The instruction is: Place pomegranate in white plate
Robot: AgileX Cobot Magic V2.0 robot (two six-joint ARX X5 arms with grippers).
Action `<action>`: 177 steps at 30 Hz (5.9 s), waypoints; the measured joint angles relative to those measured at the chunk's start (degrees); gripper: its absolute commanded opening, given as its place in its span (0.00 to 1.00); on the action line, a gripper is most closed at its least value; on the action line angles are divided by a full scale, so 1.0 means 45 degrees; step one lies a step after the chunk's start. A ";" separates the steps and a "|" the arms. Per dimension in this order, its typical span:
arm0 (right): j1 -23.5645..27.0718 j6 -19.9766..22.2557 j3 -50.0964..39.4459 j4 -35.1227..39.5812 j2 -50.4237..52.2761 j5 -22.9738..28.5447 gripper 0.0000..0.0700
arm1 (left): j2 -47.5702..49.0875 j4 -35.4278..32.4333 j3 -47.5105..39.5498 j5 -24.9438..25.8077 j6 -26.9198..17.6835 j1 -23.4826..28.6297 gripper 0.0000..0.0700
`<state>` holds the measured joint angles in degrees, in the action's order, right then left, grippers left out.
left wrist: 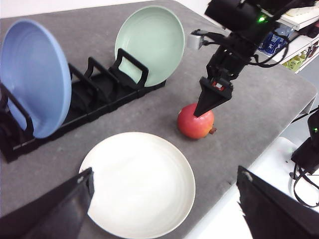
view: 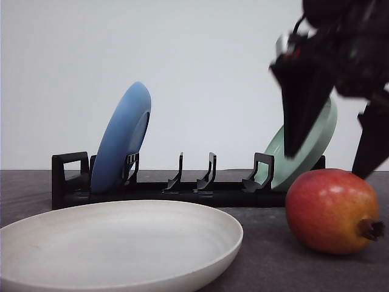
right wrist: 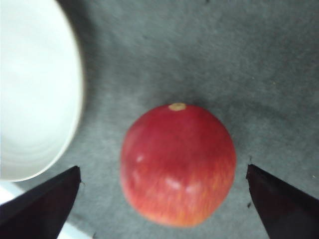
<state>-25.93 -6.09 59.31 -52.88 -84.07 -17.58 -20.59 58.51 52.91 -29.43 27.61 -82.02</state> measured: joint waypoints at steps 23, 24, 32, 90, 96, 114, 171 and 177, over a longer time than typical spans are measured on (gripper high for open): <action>-0.0510 0.0030 0.0355 -0.0439 -0.1839 0.0704 0.67 | 0.1392 0.0693 -0.0511 0.0000 0.1405 -0.0005 0.79; -0.0558 0.0020 0.0555 -0.0646 -0.1863 0.0721 0.67 | 0.1392 0.0697 -0.0511 0.0000 0.1405 -0.0005 0.79; -0.1930 -0.0656 0.3189 -0.1379 -0.1904 0.0634 0.67 | 0.1392 0.0693 -0.0511 -0.0156 0.1405 -0.0005 0.79; -0.5464 -0.0575 0.3669 -0.2528 0.1352 0.1294 1.00 | 0.1392 0.0771 -0.0516 -0.0727 0.2340 -0.0005 0.79; -0.5466 -0.0497 0.2987 -0.2807 0.5315 0.2574 1.00 | 0.1392 0.0774 -0.0516 -0.0745 0.2393 -0.0005 0.79; -0.5476 -0.1378 -0.2734 0.2090 1.4285 0.4868 1.00 | 0.1392 0.0157 -0.0516 -0.1926 -0.0695 -0.0005 0.79; -0.5476 -0.1373 -0.2739 0.1990 1.4279 0.5244 0.00 | 0.2565 -0.4724 -0.4312 -0.0780 -0.4499 0.7981 0.00; -0.5476 -0.1373 -0.2739 0.1991 1.4279 0.5242 0.00 | 0.3490 -0.8159 -0.7798 0.3888 -0.6750 1.2504 0.00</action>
<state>-50.57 -12.27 46.98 -43.91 -19.81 6.01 -4.89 21.79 17.82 -11.93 -2.77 -25.75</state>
